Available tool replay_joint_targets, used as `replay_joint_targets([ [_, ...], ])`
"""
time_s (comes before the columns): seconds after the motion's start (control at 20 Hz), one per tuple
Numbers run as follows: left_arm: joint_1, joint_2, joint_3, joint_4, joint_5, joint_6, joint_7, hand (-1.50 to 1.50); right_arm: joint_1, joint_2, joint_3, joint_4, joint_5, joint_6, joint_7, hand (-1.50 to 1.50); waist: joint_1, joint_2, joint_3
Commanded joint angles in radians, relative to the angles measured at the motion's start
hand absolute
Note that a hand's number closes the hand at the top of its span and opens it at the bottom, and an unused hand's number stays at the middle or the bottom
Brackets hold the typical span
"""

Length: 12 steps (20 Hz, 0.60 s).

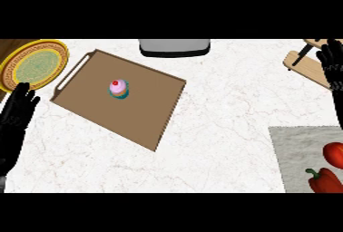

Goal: Pick the tomato from the placemat and place it in the tiered shelf

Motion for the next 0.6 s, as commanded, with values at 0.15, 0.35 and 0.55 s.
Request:
replay_joint_targets([
  [0.15,0.039,-0.021,-0.019,0.109,-0.042,0.0,0.045,0.0,0.059,0.054,-0.092,0.12,-0.046,-0.039,0.02,1.5,0.003,0.006,-0.031],
  [0.35,0.082,-0.021,0.002,0.149,0.007,-0.015,0.068,0.0,0.17,-0.046,-0.242,0.312,0.16,-0.335,0.144,1.5,-0.061,0.025,-0.039],
  [0.55,0.039,-0.047,-0.003,0.253,0.022,-0.09,0.04,0.0,0.247,0.151,-0.13,0.231,0.282,-0.531,0.125,-1.5,-0.013,0.005,-0.033],
])
